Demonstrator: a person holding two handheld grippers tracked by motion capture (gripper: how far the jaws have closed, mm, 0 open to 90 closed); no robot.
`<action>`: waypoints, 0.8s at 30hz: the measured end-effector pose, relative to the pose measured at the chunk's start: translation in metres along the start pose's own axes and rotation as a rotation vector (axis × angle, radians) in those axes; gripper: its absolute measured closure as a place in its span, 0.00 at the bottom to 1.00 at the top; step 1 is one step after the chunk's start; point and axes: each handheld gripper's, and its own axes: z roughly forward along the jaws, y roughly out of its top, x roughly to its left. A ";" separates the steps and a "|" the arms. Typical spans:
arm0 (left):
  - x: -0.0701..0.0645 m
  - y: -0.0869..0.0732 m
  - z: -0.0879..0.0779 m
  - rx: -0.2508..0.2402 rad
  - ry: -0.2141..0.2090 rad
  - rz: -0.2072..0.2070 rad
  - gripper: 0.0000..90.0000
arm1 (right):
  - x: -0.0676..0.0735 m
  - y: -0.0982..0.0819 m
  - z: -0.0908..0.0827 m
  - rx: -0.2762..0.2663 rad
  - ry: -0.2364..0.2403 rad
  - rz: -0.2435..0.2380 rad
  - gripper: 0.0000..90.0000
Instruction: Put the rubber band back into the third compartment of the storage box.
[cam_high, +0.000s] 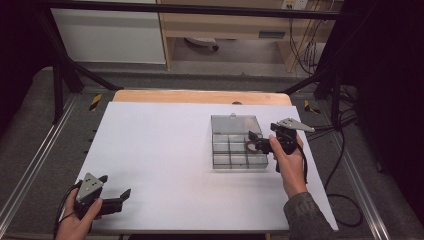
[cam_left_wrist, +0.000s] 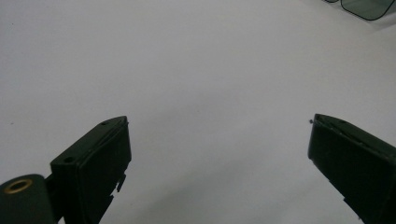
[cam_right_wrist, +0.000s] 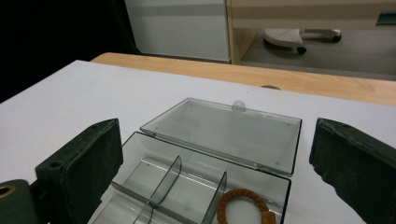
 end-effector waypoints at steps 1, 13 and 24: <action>0.000 0.000 0.000 0.000 0.000 0.001 0.07 | 0.000 0.001 -0.002 -0.004 0.001 -0.002 0.03; 0.001 0.002 -0.003 -0.041 0.006 -0.016 0.07 | -0.004 -0.004 -0.039 -0.059 -0.004 -0.023 0.04; 0.001 0.004 -0.007 -0.094 -0.009 -0.022 0.07 | -0.010 -0.044 -0.078 -0.061 -0.043 -0.035 0.05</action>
